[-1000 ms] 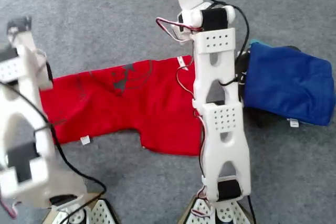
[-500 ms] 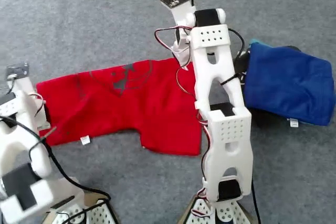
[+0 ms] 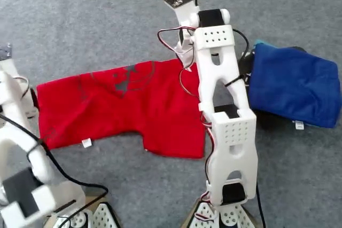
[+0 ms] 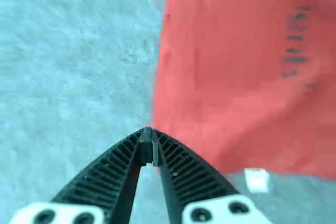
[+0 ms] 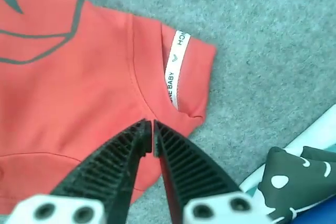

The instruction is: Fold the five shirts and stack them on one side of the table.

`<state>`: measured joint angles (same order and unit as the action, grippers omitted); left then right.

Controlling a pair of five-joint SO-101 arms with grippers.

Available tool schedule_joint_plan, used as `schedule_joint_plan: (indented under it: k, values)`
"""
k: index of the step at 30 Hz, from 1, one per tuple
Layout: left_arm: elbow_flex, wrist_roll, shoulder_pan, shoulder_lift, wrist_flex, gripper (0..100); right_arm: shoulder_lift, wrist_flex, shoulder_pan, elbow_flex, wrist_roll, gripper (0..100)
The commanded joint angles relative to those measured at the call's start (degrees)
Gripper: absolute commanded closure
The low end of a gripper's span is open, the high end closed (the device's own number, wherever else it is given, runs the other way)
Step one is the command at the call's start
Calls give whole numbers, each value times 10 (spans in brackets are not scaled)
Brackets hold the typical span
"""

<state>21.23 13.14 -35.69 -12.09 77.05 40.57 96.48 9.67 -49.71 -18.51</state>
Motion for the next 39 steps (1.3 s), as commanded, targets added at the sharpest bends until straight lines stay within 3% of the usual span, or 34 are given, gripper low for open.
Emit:
schedule_joint_plan:
  k: [1, 7, 14, 20, 23, 30, 39]
  values:
    - [6, -28, 51, -47, 41, 971, -16, -2, 8, -1, 4, 977]
    - [163, -67, 73, 11, -111, 971, -11, -2, 8, -1, 4, 977]
    - [175, -68, 46, 128, -175, 971, 1, -1, 9, -1, 5, 977]
    - [115, -59, -66, 142, -178, 971, 1, -1, 9, -1, 17, 977]
    - [90, -31, -90, 142, -160, 971, 2, -2, 9, -1, 17, 977]
    - [64, -29, -88, 121, -129, 971, 48, -2, 19, -1, 13, 977]
    - [61, -28, -22, 40, -130, 971, 126, -26, 58, -25, 13, 977]
